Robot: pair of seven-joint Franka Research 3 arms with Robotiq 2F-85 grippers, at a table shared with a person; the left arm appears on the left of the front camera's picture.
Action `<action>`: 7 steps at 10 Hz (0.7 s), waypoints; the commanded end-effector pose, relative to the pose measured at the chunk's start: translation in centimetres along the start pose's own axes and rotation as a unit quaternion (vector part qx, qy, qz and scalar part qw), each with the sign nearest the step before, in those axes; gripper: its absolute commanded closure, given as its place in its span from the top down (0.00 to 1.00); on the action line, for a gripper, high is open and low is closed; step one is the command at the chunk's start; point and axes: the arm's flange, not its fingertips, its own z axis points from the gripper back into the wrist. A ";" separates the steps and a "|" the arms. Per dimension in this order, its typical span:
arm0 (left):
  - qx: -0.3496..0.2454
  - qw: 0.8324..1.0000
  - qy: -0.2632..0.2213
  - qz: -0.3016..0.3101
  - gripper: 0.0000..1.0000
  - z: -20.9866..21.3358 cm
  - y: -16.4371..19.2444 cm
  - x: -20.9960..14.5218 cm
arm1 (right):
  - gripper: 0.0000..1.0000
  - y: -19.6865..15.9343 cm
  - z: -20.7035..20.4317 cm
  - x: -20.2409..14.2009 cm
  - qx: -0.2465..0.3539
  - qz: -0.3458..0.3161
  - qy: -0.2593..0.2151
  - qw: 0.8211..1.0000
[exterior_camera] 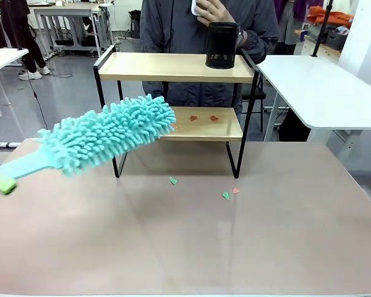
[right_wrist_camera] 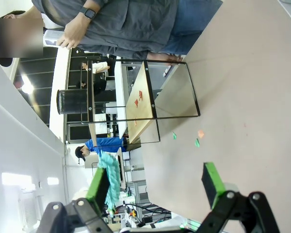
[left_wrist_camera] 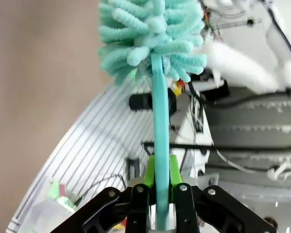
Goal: Clean the shelf.
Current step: Clean the remaining tier of the Shelf with the Duster once objects are removed.
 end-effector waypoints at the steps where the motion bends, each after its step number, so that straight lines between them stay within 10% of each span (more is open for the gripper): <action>1: -0.026 0.999 0.007 0.023 0.12 -0.5 0.1 -0.1 | 1.00 0.0 -0.2 0.2 0.016 0.012 -0.007 1.000; 7: 0.012 0.999 -0.021 0.043 0.12 -4.7 1.2 5.7 | 1.00 0.0 -0.2 0.2 0.016 0.012 -0.007 1.000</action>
